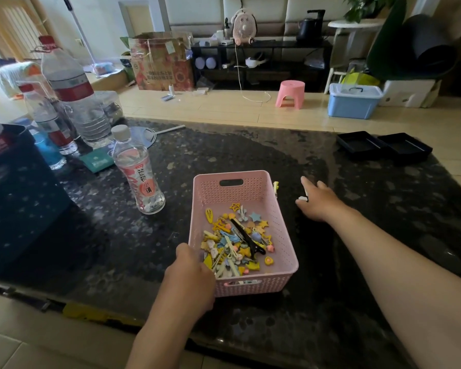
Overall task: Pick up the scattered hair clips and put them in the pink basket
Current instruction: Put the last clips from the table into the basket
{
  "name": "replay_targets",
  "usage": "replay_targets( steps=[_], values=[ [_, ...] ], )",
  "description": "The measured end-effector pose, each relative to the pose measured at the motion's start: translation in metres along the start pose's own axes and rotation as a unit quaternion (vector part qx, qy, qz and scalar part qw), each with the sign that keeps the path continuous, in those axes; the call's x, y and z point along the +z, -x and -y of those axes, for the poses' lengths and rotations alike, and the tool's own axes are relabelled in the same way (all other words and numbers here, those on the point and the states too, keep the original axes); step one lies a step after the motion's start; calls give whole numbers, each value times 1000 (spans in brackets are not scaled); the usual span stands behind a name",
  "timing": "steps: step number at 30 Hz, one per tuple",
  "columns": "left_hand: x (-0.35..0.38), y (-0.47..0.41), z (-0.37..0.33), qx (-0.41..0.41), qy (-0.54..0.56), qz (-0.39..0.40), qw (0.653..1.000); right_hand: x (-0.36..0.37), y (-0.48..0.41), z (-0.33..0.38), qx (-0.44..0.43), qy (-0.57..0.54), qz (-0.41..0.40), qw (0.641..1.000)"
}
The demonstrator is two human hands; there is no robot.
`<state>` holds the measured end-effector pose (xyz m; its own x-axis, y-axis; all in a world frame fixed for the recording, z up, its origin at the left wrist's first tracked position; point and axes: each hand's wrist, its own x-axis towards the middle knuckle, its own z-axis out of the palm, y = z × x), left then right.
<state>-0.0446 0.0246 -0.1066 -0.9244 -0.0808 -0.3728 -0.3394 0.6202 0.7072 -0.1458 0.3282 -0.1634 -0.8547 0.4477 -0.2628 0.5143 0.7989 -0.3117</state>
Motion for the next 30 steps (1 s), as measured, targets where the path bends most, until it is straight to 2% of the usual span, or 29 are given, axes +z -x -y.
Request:
replay_targets(
  steps=[3, 8, 10, 15, 18, 20, 22, 24, 27, 30],
  values=[
    [0, -1, 1, 15, -25, -13, 999, 6, -8, 3, -39, 64, 12, 997],
    [-1, 1, -2, 15, -40, -3, 999, 7, 1, 2, -94, 96, -101, 986],
    [-2, 3, -3, 20, -44, -4, 999, 5, 7, 2, -104, 94, -116, 983],
    [-1, 4, -3, 16, -27, -3, 1000, 2, 15, 4, -55, -12, -96, 994],
    [-1, 6, -5, 33, -56, -11, 998, -4, 20, 4, -14, -97, -74, 992],
    [-1, 7, -5, 23, -36, -10, 999, -6, 22, 3, -8, -107, -70, 992],
    [-2, 9, -6, -2, -4, -4, 1000, -8, 24, 2, -1, -145, -87, 986],
    [-2, 8, -7, -13, 5, 4, 1000, -14, 30, 8, 4, -243, -107, 964],
    [-3, 9, -5, 3, -15, -1, 1000, -31, 49, 28, -59, -370, -135, 917],
    [-5, 17, -11, 2, -20, -9, 1000, -51, 79, 54, -184, -364, -80, 909]
  ],
)
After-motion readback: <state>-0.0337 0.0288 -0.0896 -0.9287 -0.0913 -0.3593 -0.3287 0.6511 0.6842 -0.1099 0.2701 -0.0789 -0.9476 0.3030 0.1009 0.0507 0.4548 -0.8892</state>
